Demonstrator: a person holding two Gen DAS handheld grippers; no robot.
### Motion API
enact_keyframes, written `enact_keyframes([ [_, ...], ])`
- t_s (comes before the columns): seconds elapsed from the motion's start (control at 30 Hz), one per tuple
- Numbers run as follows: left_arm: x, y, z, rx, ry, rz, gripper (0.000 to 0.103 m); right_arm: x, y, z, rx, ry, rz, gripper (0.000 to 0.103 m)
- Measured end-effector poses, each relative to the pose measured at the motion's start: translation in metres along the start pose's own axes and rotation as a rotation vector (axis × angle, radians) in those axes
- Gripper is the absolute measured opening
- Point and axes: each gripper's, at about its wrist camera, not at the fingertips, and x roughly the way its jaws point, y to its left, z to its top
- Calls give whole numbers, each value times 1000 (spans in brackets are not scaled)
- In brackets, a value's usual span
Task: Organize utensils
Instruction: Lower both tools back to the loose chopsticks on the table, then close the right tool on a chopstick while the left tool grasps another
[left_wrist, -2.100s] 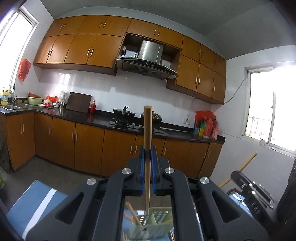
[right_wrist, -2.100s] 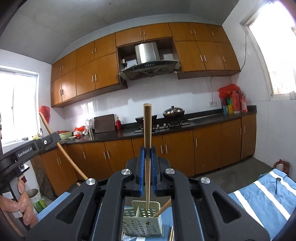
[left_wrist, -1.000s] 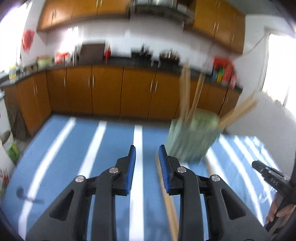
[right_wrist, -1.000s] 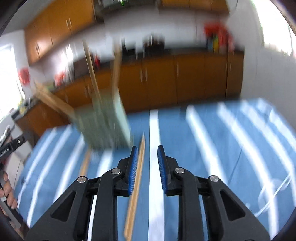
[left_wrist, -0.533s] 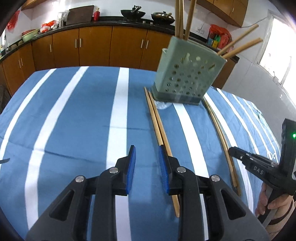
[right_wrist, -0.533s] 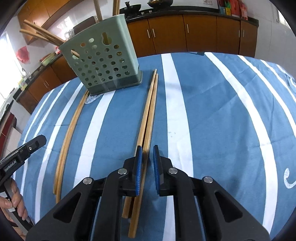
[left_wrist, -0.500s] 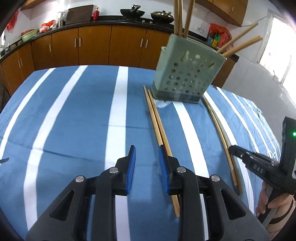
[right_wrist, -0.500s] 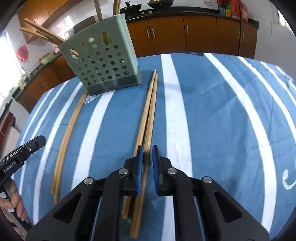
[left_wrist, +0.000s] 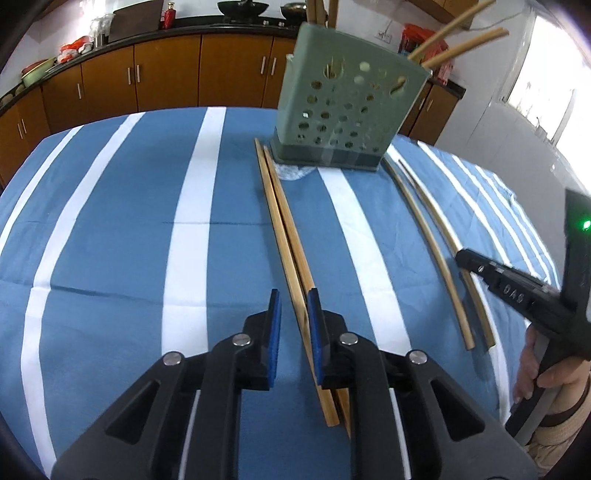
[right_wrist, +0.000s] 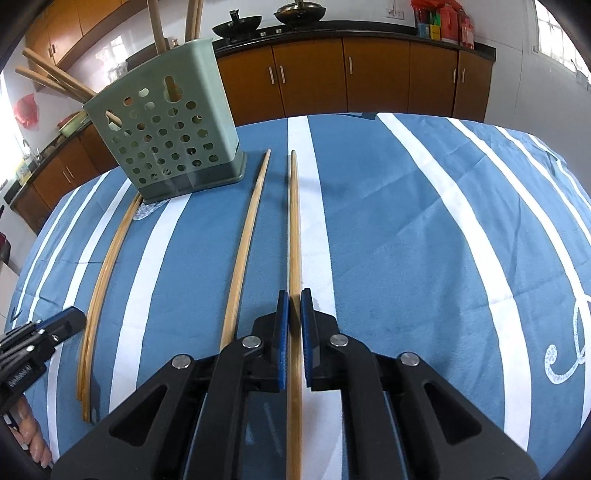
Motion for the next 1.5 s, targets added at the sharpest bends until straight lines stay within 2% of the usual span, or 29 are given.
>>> enact_keyframes([
  [0.33,10,-8,5,25,-20,101,9,-4,3,-3,-10,14,15,8],
  [0.47,11,9,11,-16,-25,131,8,-3,3,-2,-27,6,5,8],
  [0.67,7,49,21,-75,-32,197,8,3,-12,9,13,-17,-41,7],
  [0.8,6,64,24,-88,-46,199,9,6,-20,17,23,-21,-64,8],
  [0.97,7,60,22,-65,-64,207,12,7,-18,14,-5,-30,-76,9],
  [1.23,7,62,22,-87,-67,183,12,7,-11,14,-35,-30,-113,9],
  [1.5,8,61,22,-86,-66,186,12,7,-13,15,-28,-30,-103,10],
])
